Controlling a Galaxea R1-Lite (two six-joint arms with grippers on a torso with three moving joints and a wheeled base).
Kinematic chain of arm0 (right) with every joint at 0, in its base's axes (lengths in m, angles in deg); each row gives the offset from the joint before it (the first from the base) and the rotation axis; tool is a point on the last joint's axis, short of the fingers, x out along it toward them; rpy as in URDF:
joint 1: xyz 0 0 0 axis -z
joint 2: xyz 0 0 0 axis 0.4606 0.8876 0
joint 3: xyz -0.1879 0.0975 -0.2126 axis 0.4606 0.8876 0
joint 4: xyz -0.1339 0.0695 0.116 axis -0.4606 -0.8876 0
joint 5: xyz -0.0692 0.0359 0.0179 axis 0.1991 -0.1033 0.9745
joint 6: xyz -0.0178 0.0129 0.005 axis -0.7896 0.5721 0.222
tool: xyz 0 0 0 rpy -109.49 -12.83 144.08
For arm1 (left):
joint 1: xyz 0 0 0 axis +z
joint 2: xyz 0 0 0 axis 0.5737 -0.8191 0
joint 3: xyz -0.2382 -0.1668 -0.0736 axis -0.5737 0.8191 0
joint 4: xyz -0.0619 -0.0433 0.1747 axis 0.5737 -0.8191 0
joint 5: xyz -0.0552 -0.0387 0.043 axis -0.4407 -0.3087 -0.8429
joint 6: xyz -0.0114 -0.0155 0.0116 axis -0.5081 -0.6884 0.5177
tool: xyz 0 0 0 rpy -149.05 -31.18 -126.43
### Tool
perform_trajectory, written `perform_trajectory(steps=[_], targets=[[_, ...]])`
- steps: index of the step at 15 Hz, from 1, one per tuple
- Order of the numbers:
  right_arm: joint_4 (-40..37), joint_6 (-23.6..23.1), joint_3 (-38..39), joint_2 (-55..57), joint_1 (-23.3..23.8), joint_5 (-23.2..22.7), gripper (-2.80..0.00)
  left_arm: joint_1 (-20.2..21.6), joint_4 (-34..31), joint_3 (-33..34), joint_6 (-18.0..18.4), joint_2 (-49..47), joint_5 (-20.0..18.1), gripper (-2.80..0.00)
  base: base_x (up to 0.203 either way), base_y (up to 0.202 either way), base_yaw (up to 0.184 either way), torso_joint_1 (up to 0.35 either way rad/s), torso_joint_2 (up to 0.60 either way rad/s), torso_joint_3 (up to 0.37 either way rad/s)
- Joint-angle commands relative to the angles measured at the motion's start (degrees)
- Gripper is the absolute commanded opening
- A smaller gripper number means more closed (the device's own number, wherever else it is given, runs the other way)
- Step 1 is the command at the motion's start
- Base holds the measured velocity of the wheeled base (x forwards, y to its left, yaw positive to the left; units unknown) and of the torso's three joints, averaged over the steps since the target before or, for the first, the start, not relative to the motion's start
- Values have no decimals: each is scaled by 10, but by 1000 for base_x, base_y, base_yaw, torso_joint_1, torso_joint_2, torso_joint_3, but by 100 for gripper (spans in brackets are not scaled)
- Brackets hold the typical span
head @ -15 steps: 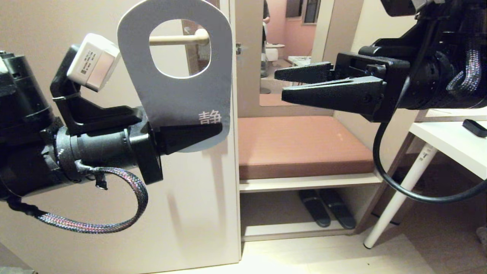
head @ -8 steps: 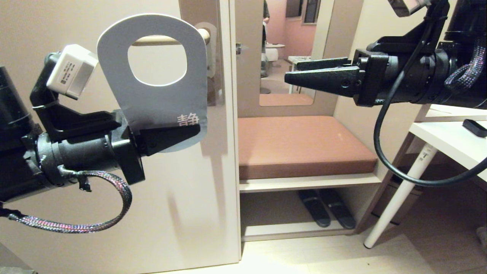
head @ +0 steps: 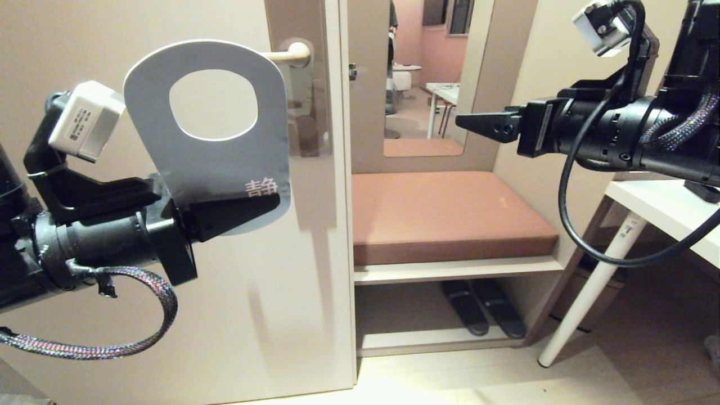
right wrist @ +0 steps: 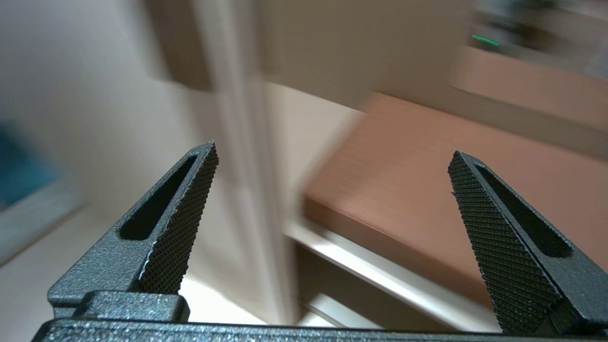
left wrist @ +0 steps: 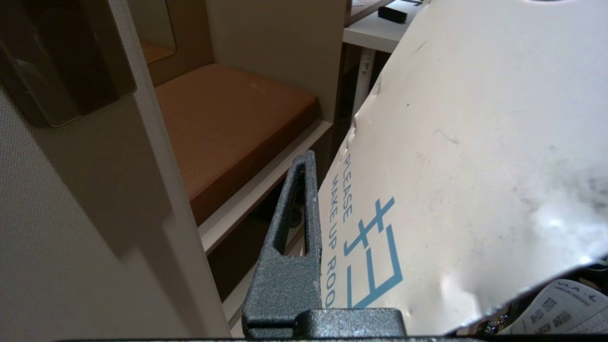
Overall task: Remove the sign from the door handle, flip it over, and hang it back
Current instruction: Hang the sign back with the other side facing out
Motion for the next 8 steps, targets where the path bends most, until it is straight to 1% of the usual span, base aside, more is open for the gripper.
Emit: perform_trajectory(steps=[1, 2, 3, 5, 6, 8], targets=[[1, 2, 34, -24, 4, 71, 0, 0, 2, 3, 0, 3, -2, -280, 0, 0, 0, 0, 0, 0], [2, 3, 53, -36, 5, 80, 0, 0, 2, 3, 0, 3, -2, -280, 0, 0, 0, 0, 0, 0], [15, 2, 76, -48, 8, 85, -280, 0, 2, 5, 0, 4, -2, -280, 0, 0, 0, 0, 0, 0], [85, 1, 122, -57, 12, 98, -280, 0, 2, 9, 0, 7, -2, -280, 0, 0, 0, 0, 0, 0], [110, 1, 148, -63, 16, 114, -280, 0, 2, 12, 0, 11, -2, -280, 0, 0, 0, 0, 0, 0], [135, 1, 194, -77, 20, 141, -280, 0, 2, 19, 0, 19, -2, -280, 0, 0, 0, 0, 0, 0]])
